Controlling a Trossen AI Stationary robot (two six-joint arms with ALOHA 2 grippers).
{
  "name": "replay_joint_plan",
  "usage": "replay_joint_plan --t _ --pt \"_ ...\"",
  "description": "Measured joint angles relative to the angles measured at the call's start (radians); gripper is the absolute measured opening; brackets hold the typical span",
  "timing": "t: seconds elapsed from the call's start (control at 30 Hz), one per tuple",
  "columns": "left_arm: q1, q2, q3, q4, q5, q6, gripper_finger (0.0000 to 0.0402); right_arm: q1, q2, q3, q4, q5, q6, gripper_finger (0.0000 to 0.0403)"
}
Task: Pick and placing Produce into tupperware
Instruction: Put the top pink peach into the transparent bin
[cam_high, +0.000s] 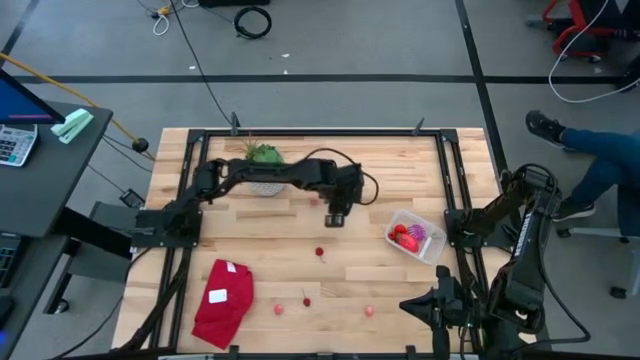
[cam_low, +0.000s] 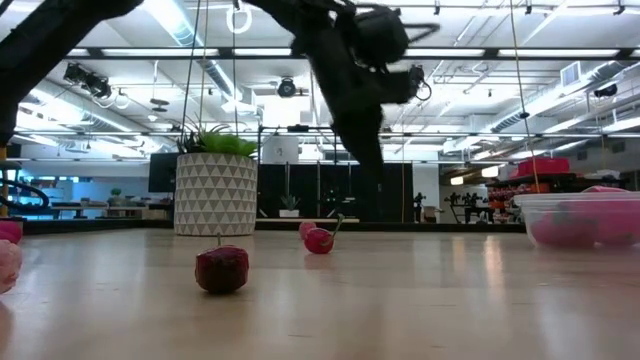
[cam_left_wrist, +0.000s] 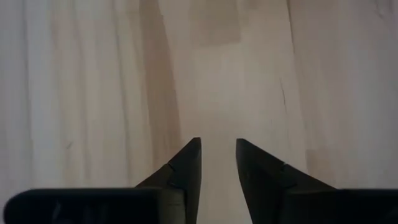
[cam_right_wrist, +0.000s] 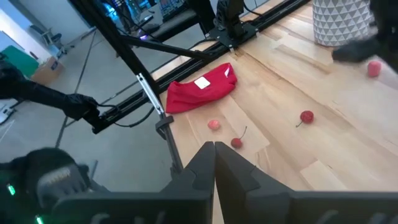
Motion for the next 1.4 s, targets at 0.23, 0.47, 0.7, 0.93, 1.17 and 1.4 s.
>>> replay_joint_plan --t 0.23,0.47,0.7,0.93,1.17,1.4 --pt "0.065 -0.21 0.001 -0.231 -0.001 0.055 0.0083 0.0 0.0 0.0 -0.001 0.003 -0.004 0.0018" --pt "0.143 -0.467 -0.047 -0.326 -0.002 0.035 0.006 0.0 -0.001 0.0 0.0 0.016 -0.009 0.0018" --pt "0.156 -0.767 -0.573 0.11 0.077 0.027 0.0042 0.0 -0.001 0.0 -0.002 0.02 -0.012 0.0018" --pt "0.143 -0.903 -1.119 0.749 0.078 -0.123 0.0044 -0.008 -0.001 0.0 -0.002 0.027 -0.031 0.0018" --pt "0.142 -0.875 -1.352 1.12 0.071 -0.264 0.0042 -0.018 -0.002 0.0 -0.003 0.029 -0.035 0.0018" --pt "0.118 -0.873 -1.362 1.134 0.062 -0.215 0.0043 -0.029 -0.017 0.0 -0.005 0.03 -0.133 0.0018"
